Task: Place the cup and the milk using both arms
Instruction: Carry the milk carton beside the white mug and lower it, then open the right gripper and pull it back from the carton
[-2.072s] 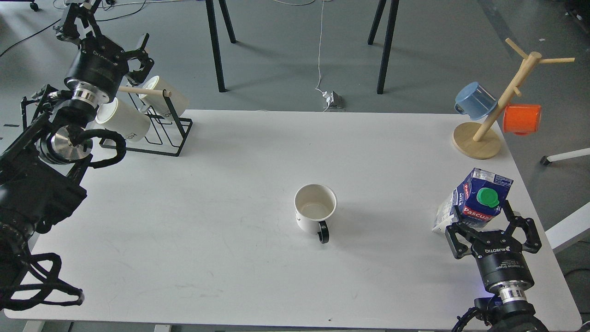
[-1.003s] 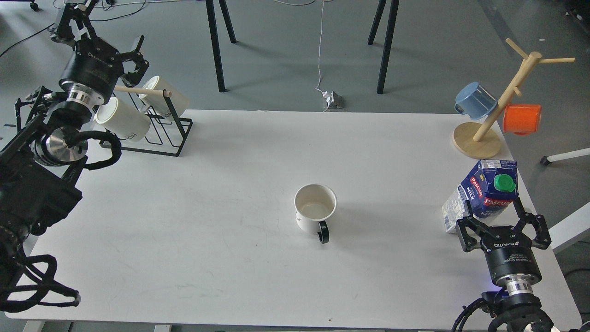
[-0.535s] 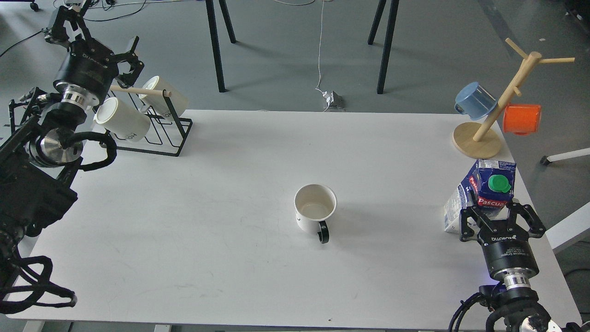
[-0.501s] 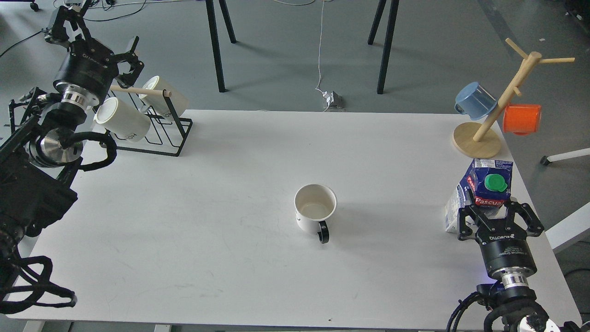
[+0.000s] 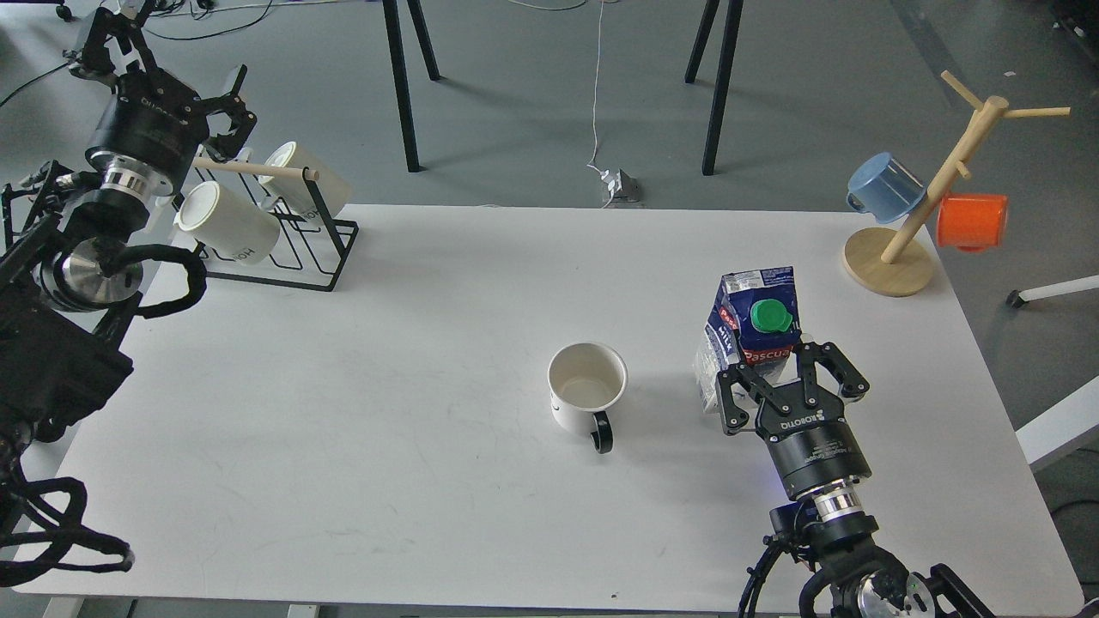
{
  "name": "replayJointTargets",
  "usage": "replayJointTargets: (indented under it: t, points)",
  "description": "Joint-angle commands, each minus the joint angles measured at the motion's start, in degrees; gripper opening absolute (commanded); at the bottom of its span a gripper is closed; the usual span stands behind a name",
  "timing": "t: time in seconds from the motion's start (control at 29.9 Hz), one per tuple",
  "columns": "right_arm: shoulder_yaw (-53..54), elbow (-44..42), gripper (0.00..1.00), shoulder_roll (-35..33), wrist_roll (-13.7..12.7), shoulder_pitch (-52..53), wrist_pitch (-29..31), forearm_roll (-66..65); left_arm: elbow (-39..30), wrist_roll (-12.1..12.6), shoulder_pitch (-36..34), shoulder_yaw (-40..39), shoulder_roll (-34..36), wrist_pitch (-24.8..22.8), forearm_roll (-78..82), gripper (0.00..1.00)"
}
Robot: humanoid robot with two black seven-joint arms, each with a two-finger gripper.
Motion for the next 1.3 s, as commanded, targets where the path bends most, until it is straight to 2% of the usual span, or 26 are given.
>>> replayJointTargets:
  t: [0.0,0.77,0.84,0.94,1.1,1.27]
  points:
    - [-0.95,-2.42,0.53,0.58,0.01,1.05,0.00,-1.97,0.01,0.04,0.18,0.12,0.47,0.00,0.07,1.00]
    - [-5.61,-6.03,0.55,0.58,0.01,1.23,0.00,-3.30,0.01,-0.05,0.09,1.44,1.35,0.00,-0.02,1.00]
    - [-5.61,-6.03,0.58,0.58,0.01,1.23,0.00,-3.30,0.01,-0.05,0.18,1.44,2.14,0.00,-0.11,1.00]
    - [-5.44,-6.12,0.74,0.58,0.09,1.23,0.00,-2.86,0.01,-0.05,0.18,1.53,2.32,0.00,-0.11,1.00]
    - [-5.00,-6.03,0.91,0.58,0.18,1.23,0.00,-2.68,0.01,-0.05,0.18,1.53,2.50,0.00,-0.11,1.00]
    - [-5.00,-5.86,0.94,0.58,0.09,1.23,0.00,-2.59,0.01,-0.05,0.09,1.53,2.41,0.00,-0.11,1.00]
